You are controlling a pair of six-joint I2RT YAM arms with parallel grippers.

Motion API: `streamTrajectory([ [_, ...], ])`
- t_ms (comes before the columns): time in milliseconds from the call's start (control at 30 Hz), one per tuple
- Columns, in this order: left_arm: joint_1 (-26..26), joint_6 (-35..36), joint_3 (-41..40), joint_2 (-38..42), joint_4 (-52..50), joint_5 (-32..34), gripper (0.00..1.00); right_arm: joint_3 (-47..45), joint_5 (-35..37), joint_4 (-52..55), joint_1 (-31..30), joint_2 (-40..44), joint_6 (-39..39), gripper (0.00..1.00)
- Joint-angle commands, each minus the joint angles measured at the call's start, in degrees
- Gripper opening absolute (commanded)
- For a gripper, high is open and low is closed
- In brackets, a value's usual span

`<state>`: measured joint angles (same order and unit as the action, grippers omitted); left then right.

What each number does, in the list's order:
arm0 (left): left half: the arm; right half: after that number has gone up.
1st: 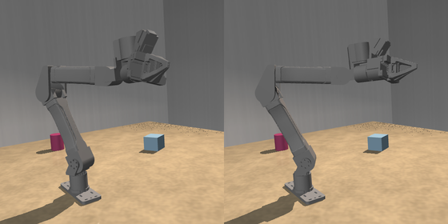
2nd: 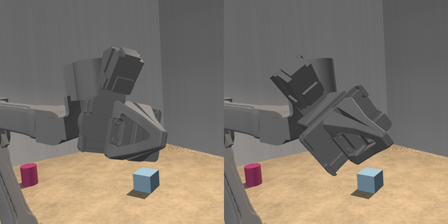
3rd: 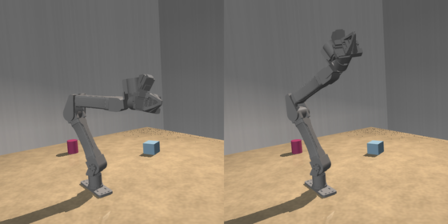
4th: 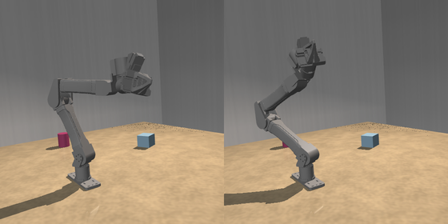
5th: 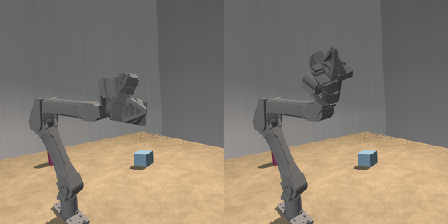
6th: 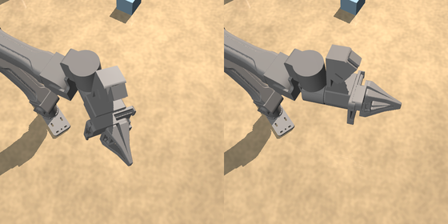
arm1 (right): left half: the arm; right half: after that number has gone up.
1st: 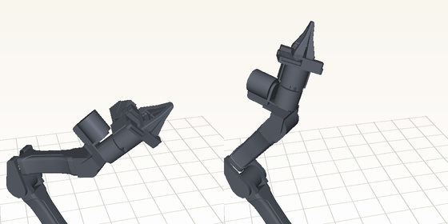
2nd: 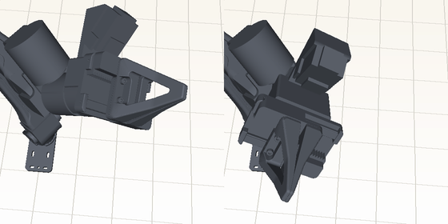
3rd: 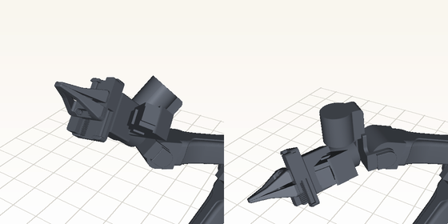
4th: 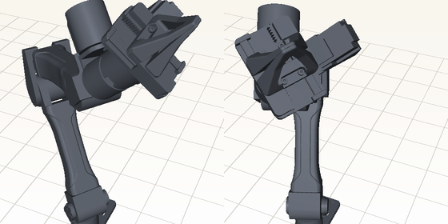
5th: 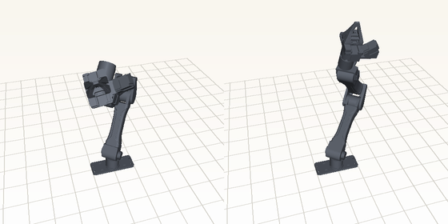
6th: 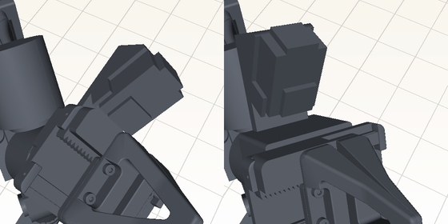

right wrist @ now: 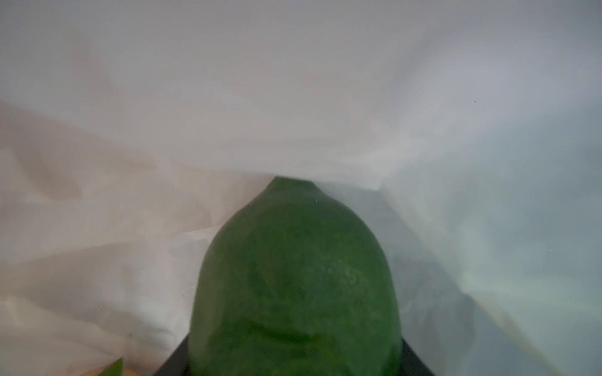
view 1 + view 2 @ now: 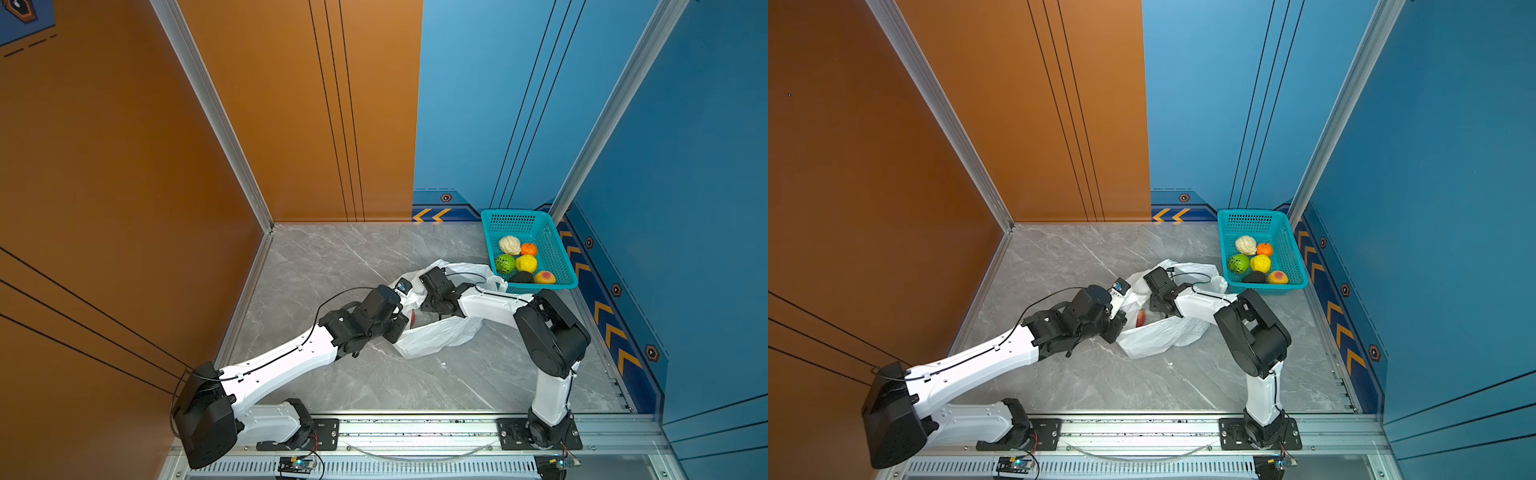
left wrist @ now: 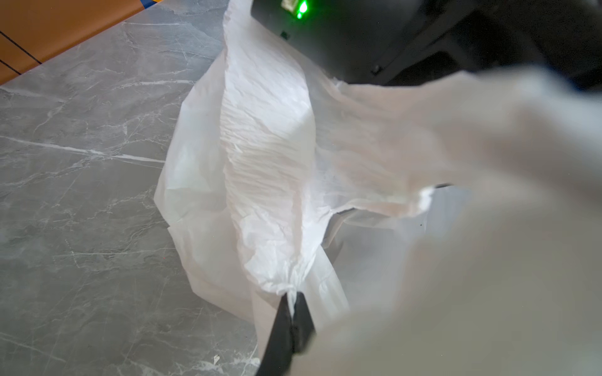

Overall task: Untie the knot of the plastic bag and take out the fruit
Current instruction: Pick up the fruit from the plastic bag.

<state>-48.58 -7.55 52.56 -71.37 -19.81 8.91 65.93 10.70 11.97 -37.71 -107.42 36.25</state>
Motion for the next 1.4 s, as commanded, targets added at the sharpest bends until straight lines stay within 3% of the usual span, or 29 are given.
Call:
streamTrajectory([
  [0, 0.62, -1.01, -0.51, 0.37, 1.7, 3.37, 0.0, -1.69, -2.59, 0.18, 0.09, 6.28, 0.36, 0.37],
  [533, 1.83, -1.71, -1.2, -0.89, 10.93, 13.12, 0.0, -5.24, -10.41, 7.54, -0.62, 19.0, 5.23, 0.36],
  [1000, 4.97, -3.59, 3.99, -6.46, 12.09, 15.85, 0.0, -1.23, -4.21, 22.41, -8.78, 26.35, 0.98, 0.38],
  [1367, 4.12, -0.61, 1.75, -5.28, 16.25, 15.45, 0.0, 3.85, -3.71, 28.74, -2.9, 36.85, 3.55, 0.39],
])
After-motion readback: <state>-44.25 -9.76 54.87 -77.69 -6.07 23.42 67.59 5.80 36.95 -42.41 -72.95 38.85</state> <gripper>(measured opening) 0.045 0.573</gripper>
